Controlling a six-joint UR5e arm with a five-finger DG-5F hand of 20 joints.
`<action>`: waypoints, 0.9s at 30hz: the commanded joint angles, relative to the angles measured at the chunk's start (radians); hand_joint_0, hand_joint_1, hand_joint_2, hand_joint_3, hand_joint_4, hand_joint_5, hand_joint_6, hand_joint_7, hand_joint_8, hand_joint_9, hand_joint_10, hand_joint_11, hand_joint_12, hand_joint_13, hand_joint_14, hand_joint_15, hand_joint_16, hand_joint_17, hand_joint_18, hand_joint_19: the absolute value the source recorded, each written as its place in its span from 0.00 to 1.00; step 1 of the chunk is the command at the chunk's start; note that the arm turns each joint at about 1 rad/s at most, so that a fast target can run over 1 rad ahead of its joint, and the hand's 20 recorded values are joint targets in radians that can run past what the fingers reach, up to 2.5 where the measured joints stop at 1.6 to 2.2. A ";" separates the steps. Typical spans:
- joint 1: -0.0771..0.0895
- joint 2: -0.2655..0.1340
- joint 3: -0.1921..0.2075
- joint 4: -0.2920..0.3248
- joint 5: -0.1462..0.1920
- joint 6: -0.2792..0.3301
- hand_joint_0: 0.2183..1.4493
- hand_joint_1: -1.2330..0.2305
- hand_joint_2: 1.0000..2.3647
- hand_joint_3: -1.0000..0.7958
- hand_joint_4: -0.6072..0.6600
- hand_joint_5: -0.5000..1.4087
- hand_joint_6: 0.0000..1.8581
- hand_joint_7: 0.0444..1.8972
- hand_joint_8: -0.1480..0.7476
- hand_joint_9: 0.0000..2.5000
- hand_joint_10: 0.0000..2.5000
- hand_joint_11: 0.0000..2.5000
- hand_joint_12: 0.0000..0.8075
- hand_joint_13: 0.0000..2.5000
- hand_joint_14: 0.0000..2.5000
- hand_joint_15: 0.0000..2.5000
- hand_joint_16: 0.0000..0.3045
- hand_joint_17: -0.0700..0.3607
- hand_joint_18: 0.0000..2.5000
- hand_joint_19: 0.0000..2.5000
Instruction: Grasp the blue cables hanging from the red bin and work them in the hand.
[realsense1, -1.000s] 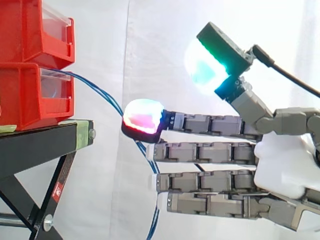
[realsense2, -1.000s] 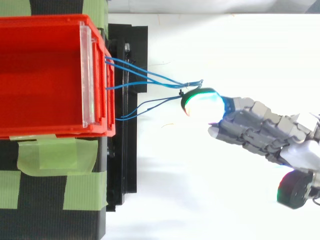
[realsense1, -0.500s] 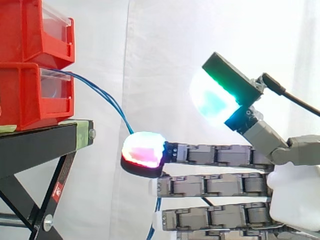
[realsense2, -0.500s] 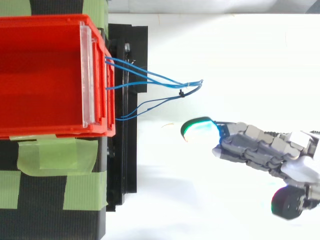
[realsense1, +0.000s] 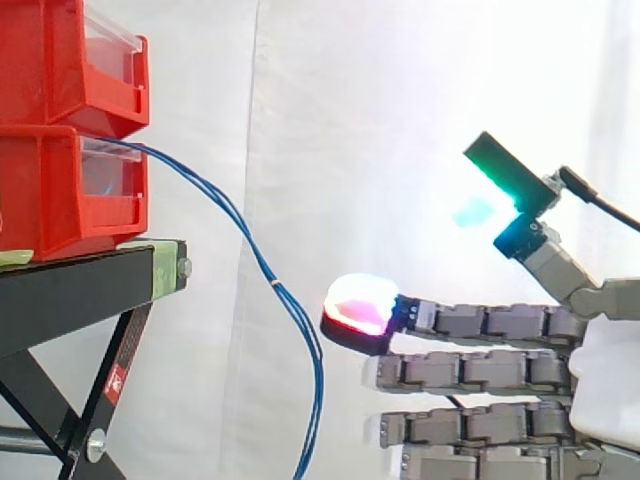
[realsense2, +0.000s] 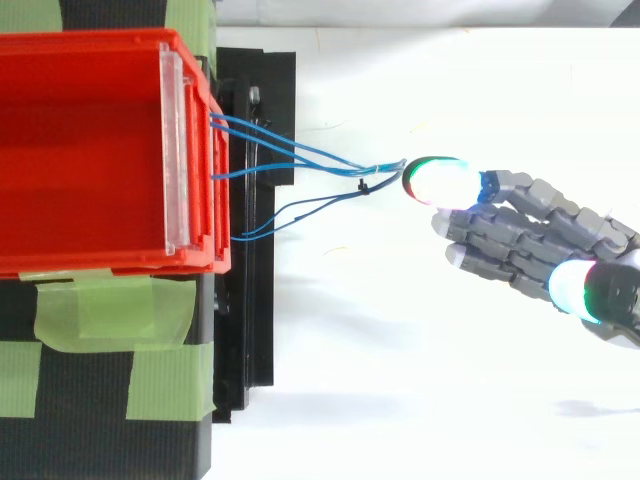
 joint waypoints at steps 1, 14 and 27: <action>0.003 0.000 0.001 -0.064 0.036 0.115 0.48 0.46 0.00 0.04 0.66 0.18 0.00 0.36 0.39 0.08 0.00 0.06 0.45 0.00 0.00 0.09 0.22 0.52 0.00 0.09; 0.003 -0.002 0.009 -0.016 0.034 0.026 0.48 0.45 0.00 0.05 0.66 0.18 0.00 0.36 0.39 0.08 0.00 0.05 0.45 0.00 0.00 0.09 0.22 0.52 0.00 0.09; -0.002 -0.029 0.015 0.184 0.008 -0.193 0.48 0.45 0.00 0.05 0.67 0.19 0.00 0.36 0.39 0.09 0.00 0.06 0.45 0.00 0.00 0.09 0.22 0.52 0.00 0.09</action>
